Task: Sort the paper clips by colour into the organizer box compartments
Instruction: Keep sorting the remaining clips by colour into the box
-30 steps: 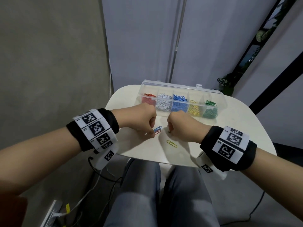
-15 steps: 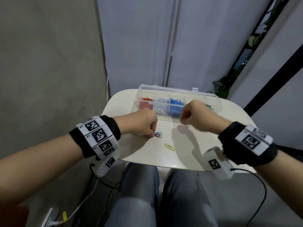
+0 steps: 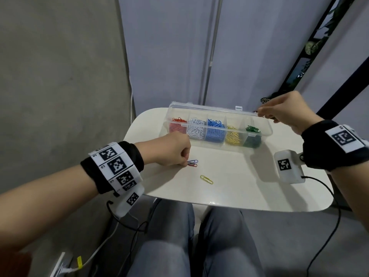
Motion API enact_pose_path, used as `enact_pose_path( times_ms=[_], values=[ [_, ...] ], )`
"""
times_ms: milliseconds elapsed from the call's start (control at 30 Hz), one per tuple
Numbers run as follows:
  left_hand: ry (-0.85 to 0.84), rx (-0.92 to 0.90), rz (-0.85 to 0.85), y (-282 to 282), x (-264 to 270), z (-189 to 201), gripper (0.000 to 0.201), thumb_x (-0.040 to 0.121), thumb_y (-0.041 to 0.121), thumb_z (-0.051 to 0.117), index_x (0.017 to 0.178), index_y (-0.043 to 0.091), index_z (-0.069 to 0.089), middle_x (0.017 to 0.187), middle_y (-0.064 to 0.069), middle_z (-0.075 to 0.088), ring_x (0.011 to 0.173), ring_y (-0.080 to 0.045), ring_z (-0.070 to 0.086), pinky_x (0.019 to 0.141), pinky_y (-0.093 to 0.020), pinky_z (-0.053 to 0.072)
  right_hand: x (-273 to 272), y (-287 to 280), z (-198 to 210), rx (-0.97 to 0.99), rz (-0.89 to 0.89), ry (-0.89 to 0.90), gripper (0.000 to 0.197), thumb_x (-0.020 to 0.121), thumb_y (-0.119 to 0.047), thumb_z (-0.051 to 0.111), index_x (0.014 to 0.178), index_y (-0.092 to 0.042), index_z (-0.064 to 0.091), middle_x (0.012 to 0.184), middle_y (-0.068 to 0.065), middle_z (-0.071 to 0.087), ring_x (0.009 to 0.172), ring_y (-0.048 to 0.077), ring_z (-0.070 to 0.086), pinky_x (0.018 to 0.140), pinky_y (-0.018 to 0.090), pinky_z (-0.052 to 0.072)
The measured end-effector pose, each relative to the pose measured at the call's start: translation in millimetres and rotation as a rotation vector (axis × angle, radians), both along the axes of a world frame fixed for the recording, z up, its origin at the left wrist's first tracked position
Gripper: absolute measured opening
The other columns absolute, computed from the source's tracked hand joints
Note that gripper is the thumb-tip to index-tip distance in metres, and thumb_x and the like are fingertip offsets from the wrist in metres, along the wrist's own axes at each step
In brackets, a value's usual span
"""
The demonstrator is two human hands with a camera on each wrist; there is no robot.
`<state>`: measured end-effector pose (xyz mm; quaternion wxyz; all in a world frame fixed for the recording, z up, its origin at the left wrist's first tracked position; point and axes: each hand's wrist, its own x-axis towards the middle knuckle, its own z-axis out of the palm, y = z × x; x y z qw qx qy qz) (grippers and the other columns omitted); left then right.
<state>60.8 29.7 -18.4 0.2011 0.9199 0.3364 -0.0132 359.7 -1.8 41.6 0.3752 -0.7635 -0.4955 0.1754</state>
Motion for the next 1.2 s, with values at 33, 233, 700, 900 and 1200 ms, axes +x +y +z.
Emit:
enact_pose_path(
  times_ms=[33,233,700,900,1200],
  values=[
    [-0.008,-0.006,0.002,0.2,-0.4,0.5,0.008,0.082,0.016,0.074,0.079,0.009,0.071,0.065,0.015,0.053,0.06,-0.001,0.048,0.053,-0.008,0.034,-0.8,-0.4,-0.5,0.037,0.0,0.004,0.013,0.08,-0.006,0.072,0.088,0.004,0.073,0.067,0.007,0.067,0.056,0.01,0.05,0.048,0.017,0.04],
    [-0.08,-0.138,0.045,1.4,0.8,7.0,0.004,0.076,0.006,0.076,0.078,0.007,0.073,0.062,0.009,0.063,0.052,0.001,0.054,0.051,-0.007,0.039,-37.1,-18.4,0.1,0.059,0.126,-0.073,0.006,0.078,-0.008,0.075,0.084,-0.009,0.076,0.07,0.003,0.069,0.059,0.01,0.055,0.05,0.014,0.04],
    [-0.214,-0.239,0.132,5.6,-11.6,13.6,0.015,0.082,-0.005,0.066,0.084,0.009,0.07,0.061,0.007,0.064,0.044,0.002,0.053,0.05,-0.01,0.041,-137.6,-55.1,-48.4,-0.456,0.697,-0.436,0.02,0.071,-0.023,0.082,0.077,-0.012,0.067,0.072,-0.003,0.065,0.067,0.016,0.058,0.065,0.031,0.05],
    [-0.258,-0.199,0.158,15.2,-21.0,17.5,0.02,0.081,0.0,0.07,0.077,0.02,0.07,0.056,0.01,0.061,0.052,-0.011,0.055,0.052,-0.019,0.047,-145.8,-54.5,-45.3,-0.435,0.754,-0.526,0.01,0.08,-0.006,0.061,0.075,-0.014,0.065,0.071,0.001,0.06,0.066,0.018,0.053,0.063,0.027,0.046],
    [-0.233,-0.172,0.084,9.9,-15.5,13.9,0.007,0.081,0.001,0.07,0.08,0.008,0.07,0.064,0.0,0.067,0.056,-0.007,0.058,0.054,-0.017,0.047,-136.2,-44.7,-38.0,-0.365,0.728,-0.517,0.011,0.08,-0.004,0.06,0.072,-0.006,0.067,0.065,0.001,0.064,0.06,0.015,0.053,0.056,0.023,0.041]
  ],
)
